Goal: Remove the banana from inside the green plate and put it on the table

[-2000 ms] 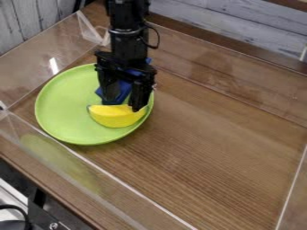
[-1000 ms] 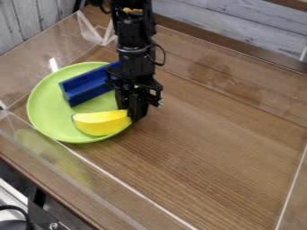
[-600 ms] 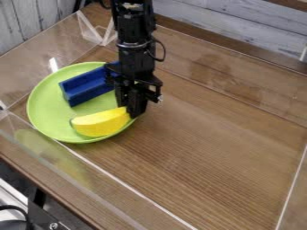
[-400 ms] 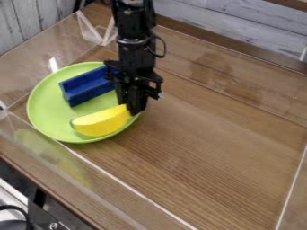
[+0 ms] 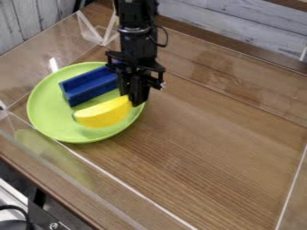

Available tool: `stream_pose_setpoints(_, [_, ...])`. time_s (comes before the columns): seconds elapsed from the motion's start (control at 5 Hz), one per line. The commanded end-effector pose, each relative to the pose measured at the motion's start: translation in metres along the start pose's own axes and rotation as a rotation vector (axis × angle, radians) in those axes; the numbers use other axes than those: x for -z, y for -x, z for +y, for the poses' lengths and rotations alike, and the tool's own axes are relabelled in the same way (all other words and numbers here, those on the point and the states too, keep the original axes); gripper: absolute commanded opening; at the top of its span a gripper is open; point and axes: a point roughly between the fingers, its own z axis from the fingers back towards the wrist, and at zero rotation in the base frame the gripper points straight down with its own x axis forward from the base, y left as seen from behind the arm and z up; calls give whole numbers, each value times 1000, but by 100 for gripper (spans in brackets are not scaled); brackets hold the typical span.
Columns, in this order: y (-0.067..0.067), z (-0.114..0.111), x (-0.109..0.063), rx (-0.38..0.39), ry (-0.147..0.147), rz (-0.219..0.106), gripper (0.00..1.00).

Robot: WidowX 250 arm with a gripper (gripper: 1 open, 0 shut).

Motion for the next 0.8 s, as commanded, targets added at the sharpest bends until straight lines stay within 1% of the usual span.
stream_pose_setpoints(0.0, [-7, -1, -27, 14, -20, -87, 0])
stream_pose_setpoints(0.4, [-13, 3, -32, 18, -12, -96, 0])
stream_pose_setpoints(0.6, [-10, -4, -34, 28, -11, -99, 0])
